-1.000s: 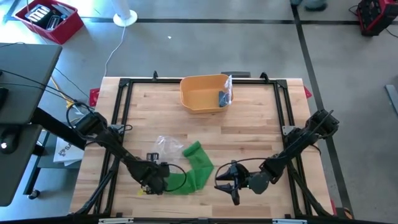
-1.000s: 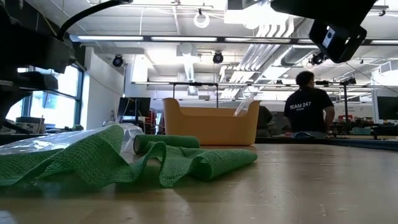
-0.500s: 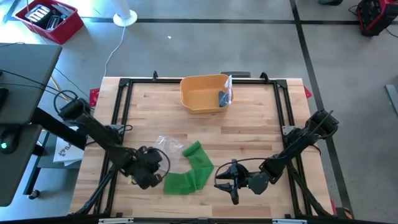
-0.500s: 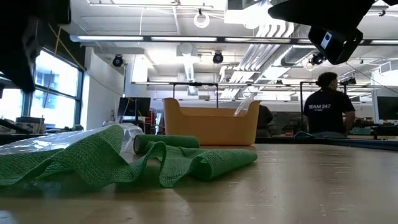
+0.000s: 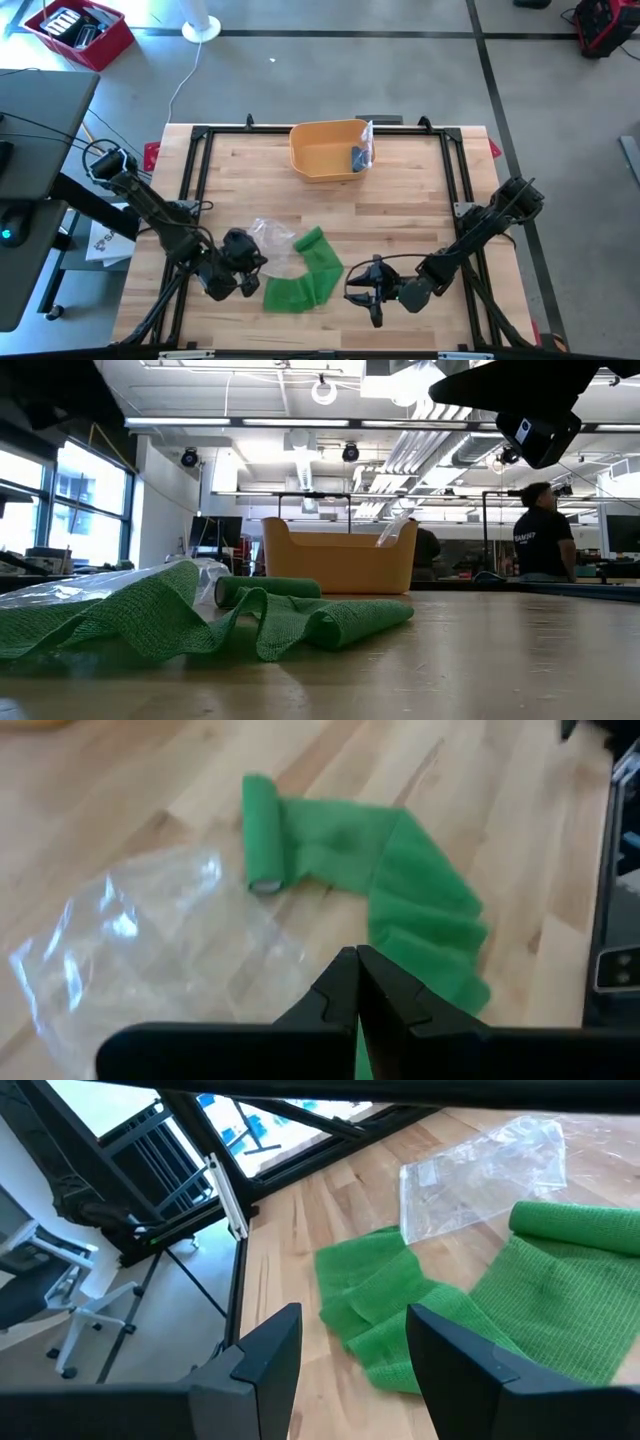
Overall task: Roll bandage
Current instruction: Open the transparent zip bag
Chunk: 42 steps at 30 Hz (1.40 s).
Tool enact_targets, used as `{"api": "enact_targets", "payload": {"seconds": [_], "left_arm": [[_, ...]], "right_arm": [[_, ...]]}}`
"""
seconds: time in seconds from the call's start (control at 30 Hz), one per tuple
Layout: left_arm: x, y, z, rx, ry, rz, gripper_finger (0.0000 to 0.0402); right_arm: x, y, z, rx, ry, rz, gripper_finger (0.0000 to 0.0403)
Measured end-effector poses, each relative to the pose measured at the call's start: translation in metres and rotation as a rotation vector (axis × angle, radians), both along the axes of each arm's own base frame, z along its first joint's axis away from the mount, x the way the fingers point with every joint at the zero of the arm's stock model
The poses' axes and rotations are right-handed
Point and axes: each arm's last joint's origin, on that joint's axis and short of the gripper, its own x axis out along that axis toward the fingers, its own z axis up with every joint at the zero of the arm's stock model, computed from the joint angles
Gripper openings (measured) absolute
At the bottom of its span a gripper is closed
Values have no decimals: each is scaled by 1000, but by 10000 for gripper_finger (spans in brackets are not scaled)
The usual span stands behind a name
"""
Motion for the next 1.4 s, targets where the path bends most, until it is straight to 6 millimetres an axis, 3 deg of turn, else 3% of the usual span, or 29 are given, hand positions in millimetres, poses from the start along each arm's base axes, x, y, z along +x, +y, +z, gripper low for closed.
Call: {"api": "enact_targets", "payload": {"seconds": [0.2, 0.4, 0.53, 0.63, 0.9, 1.2, 1.4], "left_arm": [[6, -4, 6, 8, -81, -23, 0], [8, -6, 8, -13, -114, -22, 0], [7, -6, 8, -9, -104, -31, 0], [4, -6, 3, 37, 11, -179, 0], [-5, -3, -47, 200, 359, -626, 28], [-4, 1, -89, 368, 527, -702, 46], [4, 1, -108, 429, 597, -725, 101]], "right_arm": [[-1, -2, -4, -41, 32, 2, 173], [6, -17, -13, -152, 136, 35, 173], [18, -22, -6, -215, 139, 104, 173], [27, -23, 4, -263, 131, 111, 173], [34, -24, 14, -263, 115, 102, 173], [26, -16, 10, -206, 163, 105, 173], [26, -17, 9, -209, 166, 89, 173]]}}
